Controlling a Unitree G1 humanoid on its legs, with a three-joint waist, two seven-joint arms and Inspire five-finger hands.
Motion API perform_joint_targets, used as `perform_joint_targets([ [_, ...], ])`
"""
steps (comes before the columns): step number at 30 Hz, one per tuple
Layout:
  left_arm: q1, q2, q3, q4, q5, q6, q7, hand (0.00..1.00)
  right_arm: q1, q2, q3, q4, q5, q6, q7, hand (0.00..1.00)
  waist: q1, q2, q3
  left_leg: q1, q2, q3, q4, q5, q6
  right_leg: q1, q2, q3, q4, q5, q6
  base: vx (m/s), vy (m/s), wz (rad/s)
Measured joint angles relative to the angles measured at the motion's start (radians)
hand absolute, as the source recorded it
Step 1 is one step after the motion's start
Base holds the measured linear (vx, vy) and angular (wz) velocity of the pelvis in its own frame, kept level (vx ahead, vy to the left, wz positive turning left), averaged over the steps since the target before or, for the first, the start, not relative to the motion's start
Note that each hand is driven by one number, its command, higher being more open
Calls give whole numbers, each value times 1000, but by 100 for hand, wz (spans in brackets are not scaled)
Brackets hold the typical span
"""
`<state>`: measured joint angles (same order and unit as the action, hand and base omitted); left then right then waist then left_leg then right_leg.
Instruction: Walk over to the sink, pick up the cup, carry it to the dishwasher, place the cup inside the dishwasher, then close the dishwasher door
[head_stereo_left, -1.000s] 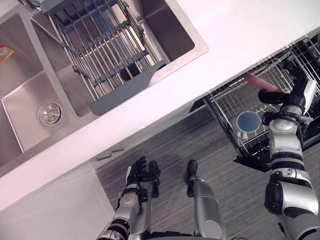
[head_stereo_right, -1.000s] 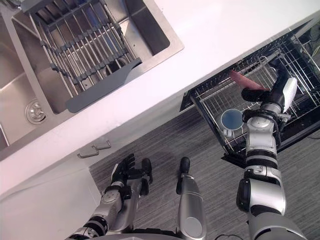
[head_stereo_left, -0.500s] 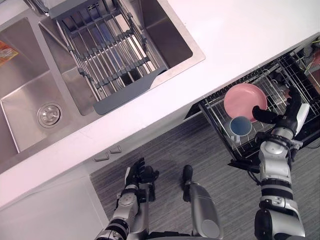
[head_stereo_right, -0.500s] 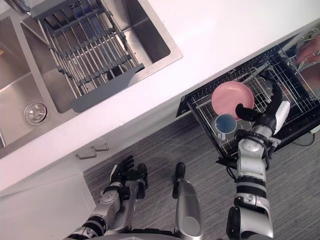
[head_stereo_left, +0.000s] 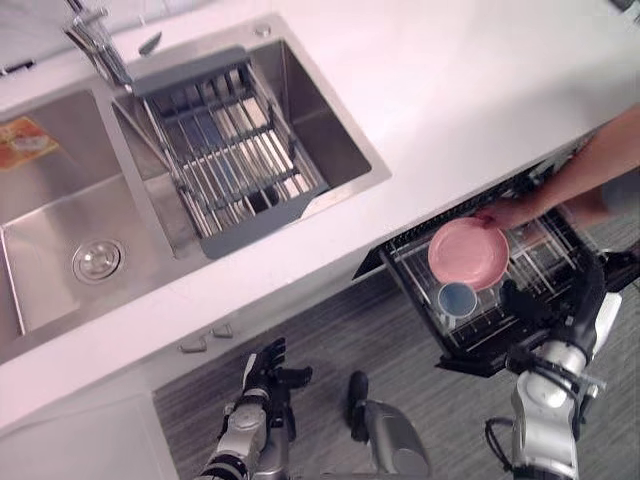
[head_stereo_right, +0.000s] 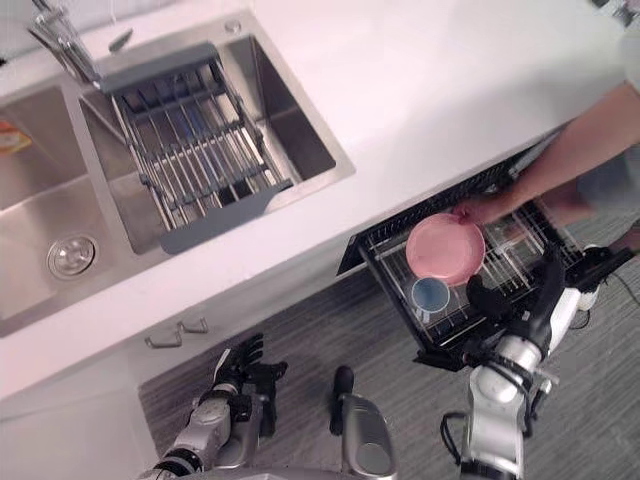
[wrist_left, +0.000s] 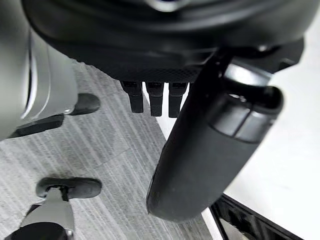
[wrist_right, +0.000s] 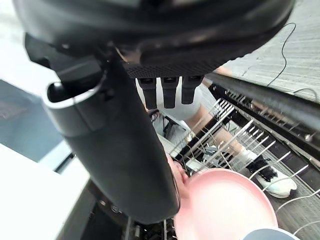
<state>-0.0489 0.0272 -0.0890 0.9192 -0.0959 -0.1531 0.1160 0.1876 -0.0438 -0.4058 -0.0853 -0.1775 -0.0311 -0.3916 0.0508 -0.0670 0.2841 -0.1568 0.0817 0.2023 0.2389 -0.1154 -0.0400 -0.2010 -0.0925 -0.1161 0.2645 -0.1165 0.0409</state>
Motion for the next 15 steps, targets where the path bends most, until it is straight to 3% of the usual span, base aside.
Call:
perform_joint_targets([
  [9,64,-20,72,0,60,16,-12,90,117,89,41,-18,-1,-14,51,90,-18,2,-97,75,-10,-3,-49,0,0,85,-2,-10,-61,1,4,22,10,2],
  [15,101,-27,123,6,79,18,-13,90,132,91,43,37,-1,-14,69,90,-25,15,-163,112,-17,-4,-77,1,-1,126,-3,-13,-96,7,14,0,0,0],
])
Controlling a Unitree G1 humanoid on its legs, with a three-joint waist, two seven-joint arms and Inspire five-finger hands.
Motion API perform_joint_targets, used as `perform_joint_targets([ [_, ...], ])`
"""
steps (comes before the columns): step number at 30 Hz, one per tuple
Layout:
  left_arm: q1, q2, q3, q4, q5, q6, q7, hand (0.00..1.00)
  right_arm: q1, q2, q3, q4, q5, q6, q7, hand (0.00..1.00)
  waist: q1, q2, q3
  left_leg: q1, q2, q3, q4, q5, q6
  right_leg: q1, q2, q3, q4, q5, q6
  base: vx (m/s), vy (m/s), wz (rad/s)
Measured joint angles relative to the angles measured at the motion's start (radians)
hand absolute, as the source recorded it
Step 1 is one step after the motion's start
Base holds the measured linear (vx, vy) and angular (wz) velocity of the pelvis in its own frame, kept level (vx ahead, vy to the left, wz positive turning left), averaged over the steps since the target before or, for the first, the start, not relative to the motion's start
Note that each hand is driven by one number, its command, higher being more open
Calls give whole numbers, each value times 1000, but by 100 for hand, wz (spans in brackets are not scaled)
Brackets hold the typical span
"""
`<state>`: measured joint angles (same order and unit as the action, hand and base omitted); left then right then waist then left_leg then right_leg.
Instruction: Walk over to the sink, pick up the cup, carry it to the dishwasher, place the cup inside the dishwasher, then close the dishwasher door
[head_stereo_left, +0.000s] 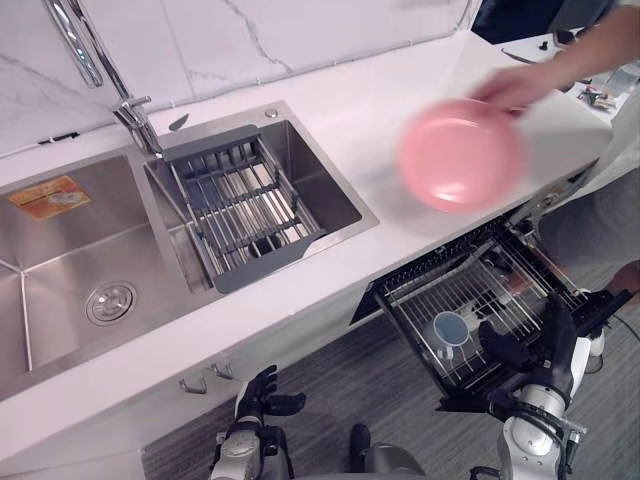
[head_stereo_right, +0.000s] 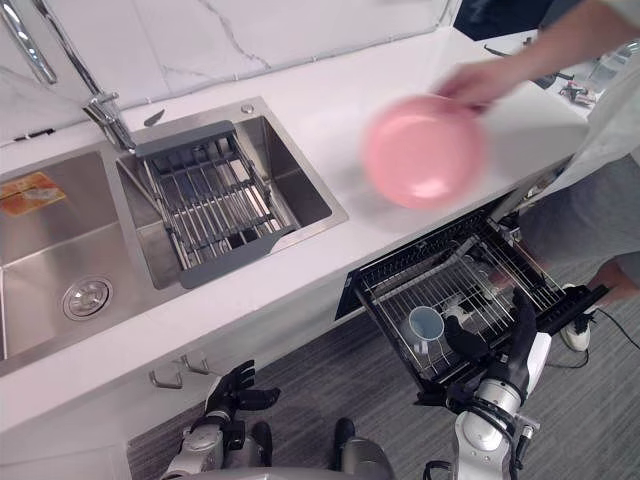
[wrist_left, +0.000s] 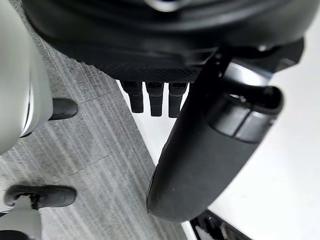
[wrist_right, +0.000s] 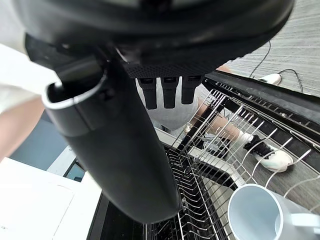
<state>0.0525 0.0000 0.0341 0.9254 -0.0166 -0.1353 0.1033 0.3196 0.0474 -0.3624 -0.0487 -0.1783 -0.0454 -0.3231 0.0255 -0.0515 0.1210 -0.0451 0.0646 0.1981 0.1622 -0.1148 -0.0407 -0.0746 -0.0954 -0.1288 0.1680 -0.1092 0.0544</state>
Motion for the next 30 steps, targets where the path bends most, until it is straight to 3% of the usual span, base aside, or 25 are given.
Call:
perform_joint_targets([
  [7,12,2,10,32,19,0,-1,90,-3,-8,2,101,0,0,7,90,-14,28,-37,29,-15,-18,-46,19,3,35,-6,-15,-44,17,10,-3,18,6],
  [23,11,33,13,64,40,-1,-1,90,-54,-30,4,159,-4,-1,-2,90,-21,28,-47,45,-46,-120,-118,76,14,91,-15,-99,-106,52,11,-37,-4,16],
  [27,7,28,8,57,40,-1,1,90,-46,-29,4,118,-4,-2,-9,90,-19,26,-38,-4,-54,-179,-65,78,15,92,-27,-161,-84,38,12,-45,-11,50],
  [30,6,26,9,24,39,-2,5,90,-34,-21,5,-7,-4,-2,-13,90,-15,27,-6,-45,-47,-186,10,35,19,94,-38,-208,-34,5,7,-85,7,44],
])
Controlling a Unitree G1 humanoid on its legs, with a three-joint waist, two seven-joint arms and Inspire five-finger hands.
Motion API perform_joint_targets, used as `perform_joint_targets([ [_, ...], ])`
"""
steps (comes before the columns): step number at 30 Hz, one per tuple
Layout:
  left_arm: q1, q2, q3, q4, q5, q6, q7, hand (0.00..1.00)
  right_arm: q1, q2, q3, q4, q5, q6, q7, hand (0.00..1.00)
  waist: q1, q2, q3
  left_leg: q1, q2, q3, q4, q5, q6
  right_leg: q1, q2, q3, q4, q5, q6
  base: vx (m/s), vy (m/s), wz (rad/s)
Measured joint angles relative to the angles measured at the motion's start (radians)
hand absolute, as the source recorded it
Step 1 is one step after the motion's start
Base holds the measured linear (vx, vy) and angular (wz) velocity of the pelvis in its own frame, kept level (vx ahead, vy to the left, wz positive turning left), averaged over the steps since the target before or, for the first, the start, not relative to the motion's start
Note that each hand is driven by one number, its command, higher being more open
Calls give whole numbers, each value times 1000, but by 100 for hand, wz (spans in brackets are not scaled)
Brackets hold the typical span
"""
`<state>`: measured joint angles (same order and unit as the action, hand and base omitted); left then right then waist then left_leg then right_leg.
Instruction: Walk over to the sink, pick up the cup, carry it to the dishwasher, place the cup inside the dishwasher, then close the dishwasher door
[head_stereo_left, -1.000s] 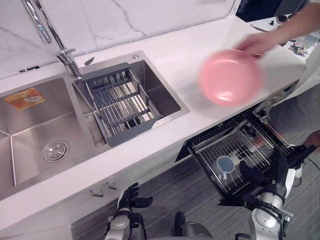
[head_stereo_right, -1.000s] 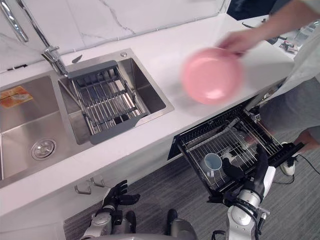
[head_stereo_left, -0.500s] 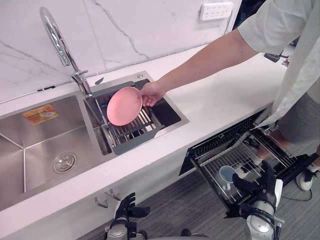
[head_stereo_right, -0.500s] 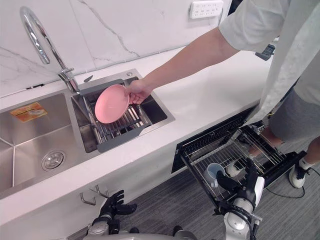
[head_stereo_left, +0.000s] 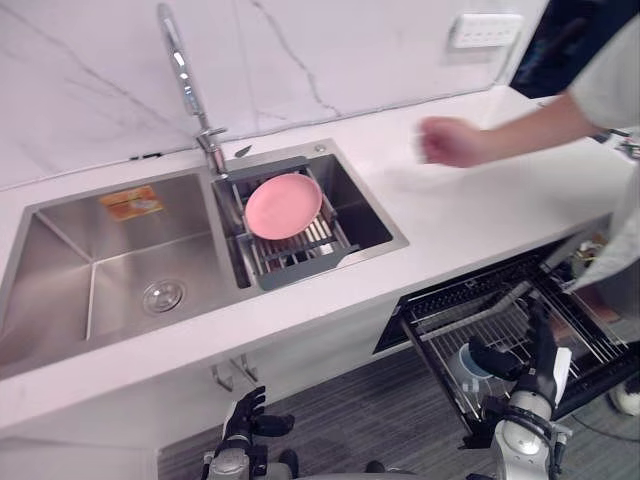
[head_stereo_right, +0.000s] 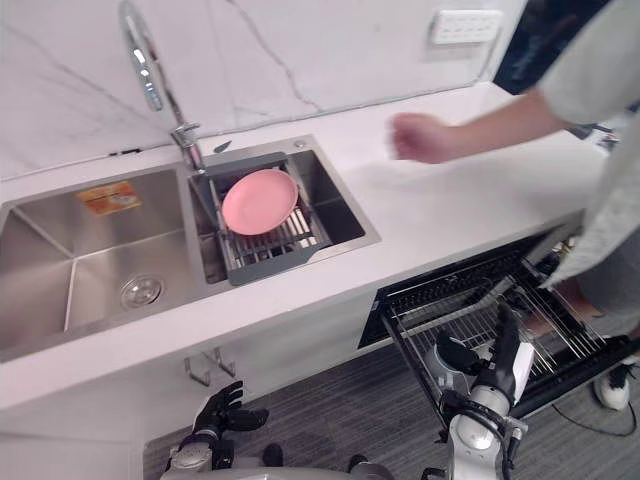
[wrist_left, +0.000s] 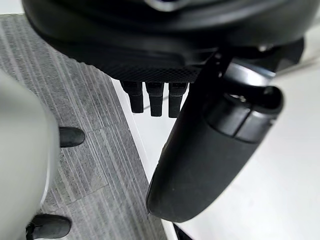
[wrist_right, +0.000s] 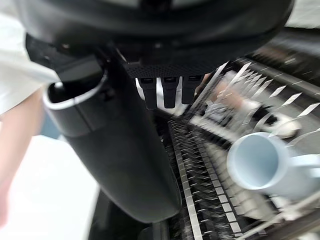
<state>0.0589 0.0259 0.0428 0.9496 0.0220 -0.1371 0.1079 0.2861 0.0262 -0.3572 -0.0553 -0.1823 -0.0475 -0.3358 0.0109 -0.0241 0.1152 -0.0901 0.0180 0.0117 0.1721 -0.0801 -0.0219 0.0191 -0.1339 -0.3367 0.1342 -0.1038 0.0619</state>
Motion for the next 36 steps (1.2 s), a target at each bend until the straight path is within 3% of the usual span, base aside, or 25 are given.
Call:
perform_joint_targets([
  [3,-2,5,-2,-8,-1,0,1,90,-1,-2,-1,-112,-7,-23,-15,90,0,-5,15,-22,53,116,67,-47,0,-2,-5,-21,32,-28,4,-53,9,23],
  [9,0,45,-12,18,1,-1,3,90,-12,-14,3,-202,-67,-45,-34,90,0,-9,24,-23,53,169,100,-81,-3,-22,-15,29,47,-35,19,65,50,-22],
  [12,1,62,-10,40,-3,0,5,90,-42,-27,17,-203,-101,-45,-48,90,-4,-19,32,-17,43,188,142,-126,4,-42,-40,56,125,-80,35,130,92,-21],
  [15,0,73,-11,44,-17,13,10,90,-84,-40,45,-201,-133,-44,-54,90,-14,-25,42,13,17,173,159,-151,20,-106,-83,105,347,-107,36,136,131,20],
  [16,0,81,-11,40,-25,25,-3,90,-86,-49,63,-201,-137,-44,-54,90,-21,-39,49,42,0,141,150,-157,30,-127,-100,149,454,-105,33,117,107,70],
  [17,-1,86,-12,39,-32,31,-12,90,-88,-57,78,-200,-138,-44,-50,90,-30,-51,57,65,-12,114,142,-161,36,-149,-101,199,544,-87,5,161,86,92],
  [18,-2,89,-15,40,-38,38,-21,90,-88,-65,98,-200,-142,-45,-40,90,-37,-45,65,80,-12,81,140,-163,39,-175,-81,252,594,-115,-2,164,11,96],
  [19,-3,91,-23,40,-41,40,-24,90,-95,-73,116,-200,-163,-54,-22,90,-39,-47,66,87,-8,48,133,-163,40,-200,-39,307,587,-168,3,198,-26,95],
  [20,-3,92,-22,39,-41,40,-24,90,-108,-93,136,-200,-166,-65,-10,90,-39,-47,67,88,-5,16,126,-160,35,-231,6,363,541,-180,-6,155,-55,79],
  [22,-2,94,-22,40,-42,38,-24,90,-121,-124,146,-203,-166,-79,2,90,-38,-60,59,82,-11,-33,139,-155,24,-240,52,426,385,-152,6,140,-108,95],
  [23,-6,103,-20,46,-44,39,-32,90,-121,-144,145,-210,-165,-87,1,90,-42,-70,60,71,-38,-73,166,-170,8,-235,45,438,300,-60,30,191,-162,120],
  [24,-8,83,2,57,-51,35,-15,90,-123,-175,146,-200,-165,-87,6,90,-38,-42,57,65,-21,-99,182,-180,0,-215,51,406,294,-63,24,192,-166,87],
  [27,4,58,31,55,-61,6,5,90,-117,-195,148,-198,-165,-86,24,90,-11,-10,47,70,19,-116,148,-179,-18,-185,80,370,240,-51,5,116,-97,27],
  [30,6,57,41,61,-59,-2,2,90,-116,-196,145,-196,-163,-88,36,90,-6,-11,45,97,33,-144,95,-164,-29,-137,90,335,184,-40,-7,68,-72,25],
  [36,10,57,47,66,-58,-3,0,90,-115,-218,151,-170,-156,-103,76,90,1,-17,29,113,31,-168,55,-139,-20,-83,78,308,92,-6,2,36,17,16],
])
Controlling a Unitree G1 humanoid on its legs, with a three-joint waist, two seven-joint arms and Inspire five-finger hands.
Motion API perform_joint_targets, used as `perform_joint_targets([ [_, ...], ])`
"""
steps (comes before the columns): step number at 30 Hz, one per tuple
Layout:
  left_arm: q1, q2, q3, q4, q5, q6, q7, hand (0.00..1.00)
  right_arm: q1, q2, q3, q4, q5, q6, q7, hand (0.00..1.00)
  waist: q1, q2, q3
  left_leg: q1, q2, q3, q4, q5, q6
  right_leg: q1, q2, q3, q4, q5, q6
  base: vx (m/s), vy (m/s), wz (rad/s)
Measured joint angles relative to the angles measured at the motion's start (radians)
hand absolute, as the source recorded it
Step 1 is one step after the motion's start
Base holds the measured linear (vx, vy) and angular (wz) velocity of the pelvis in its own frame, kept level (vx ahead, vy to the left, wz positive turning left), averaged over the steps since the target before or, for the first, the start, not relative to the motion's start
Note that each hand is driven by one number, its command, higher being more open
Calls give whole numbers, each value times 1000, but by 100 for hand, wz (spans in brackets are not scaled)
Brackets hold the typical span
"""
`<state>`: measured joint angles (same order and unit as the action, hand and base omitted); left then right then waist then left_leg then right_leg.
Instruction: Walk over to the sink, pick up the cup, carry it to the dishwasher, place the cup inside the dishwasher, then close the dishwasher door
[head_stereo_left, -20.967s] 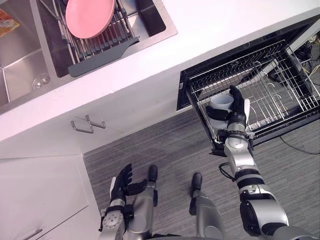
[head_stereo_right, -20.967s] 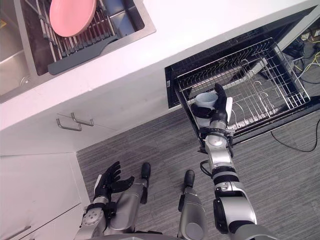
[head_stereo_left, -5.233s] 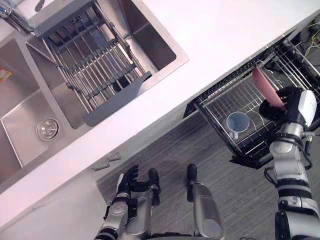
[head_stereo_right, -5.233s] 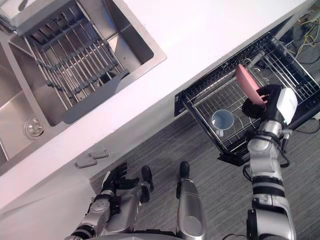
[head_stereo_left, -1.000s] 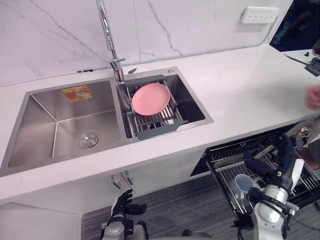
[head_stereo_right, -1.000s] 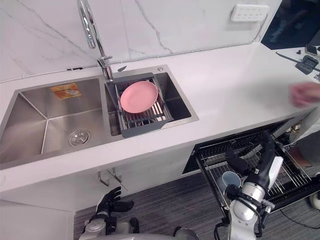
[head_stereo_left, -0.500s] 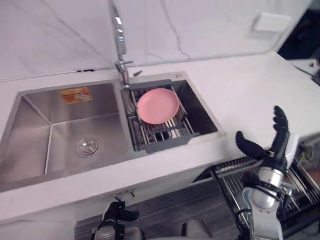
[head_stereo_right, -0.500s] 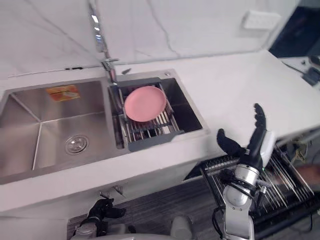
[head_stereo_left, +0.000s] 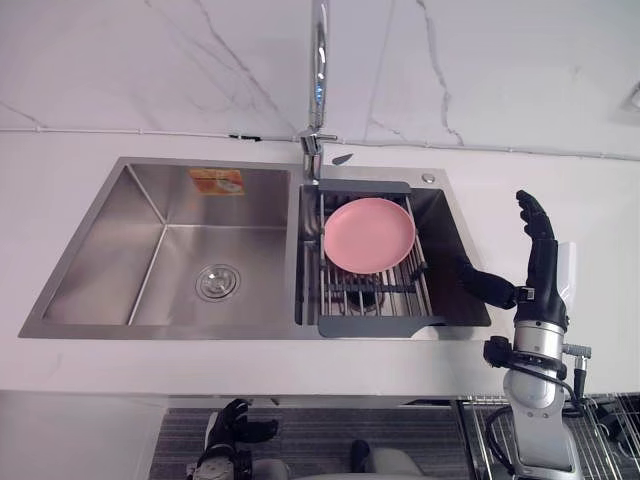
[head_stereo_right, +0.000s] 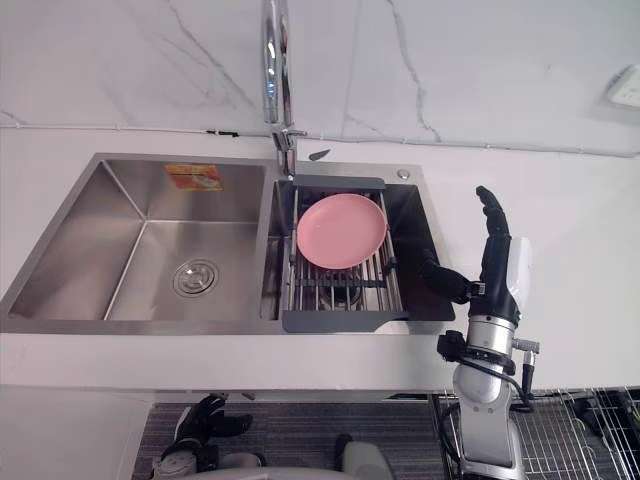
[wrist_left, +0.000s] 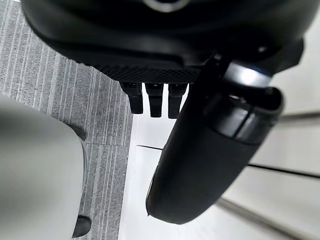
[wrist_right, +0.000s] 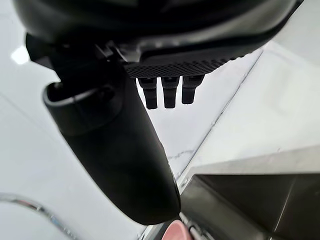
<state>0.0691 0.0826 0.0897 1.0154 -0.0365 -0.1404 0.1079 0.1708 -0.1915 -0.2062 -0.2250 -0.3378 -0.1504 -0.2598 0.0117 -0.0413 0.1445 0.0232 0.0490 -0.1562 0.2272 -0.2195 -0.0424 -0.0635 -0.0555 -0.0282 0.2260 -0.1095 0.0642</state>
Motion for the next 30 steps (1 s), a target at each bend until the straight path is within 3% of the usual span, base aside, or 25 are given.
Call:
perform_joint_targets([
  [4,10,9,-1,0,12,-4,-3,90,-1,-42,49,70,0,-19,28,90,1,-14,-24,10,-13,-19,-17,16,3,34,-15,-20,-45,15,9,1,33,16],
  [14,10,17,-4,-1,28,-10,-14,90,-55,-178,174,187,-12,-30,76,90,2,-18,-26,5,-17,-56,-79,74,-7,40,-24,-63,-78,50,4,-64,-12,14],
  [30,10,26,-25,-2,38,-18,-22,90,-211,-344,283,334,-242,-28,63,90,1,-21,-26,-26,-20,-78,-106,101,-13,24,-20,-88,-110,76,0,-19,-10,5],
])
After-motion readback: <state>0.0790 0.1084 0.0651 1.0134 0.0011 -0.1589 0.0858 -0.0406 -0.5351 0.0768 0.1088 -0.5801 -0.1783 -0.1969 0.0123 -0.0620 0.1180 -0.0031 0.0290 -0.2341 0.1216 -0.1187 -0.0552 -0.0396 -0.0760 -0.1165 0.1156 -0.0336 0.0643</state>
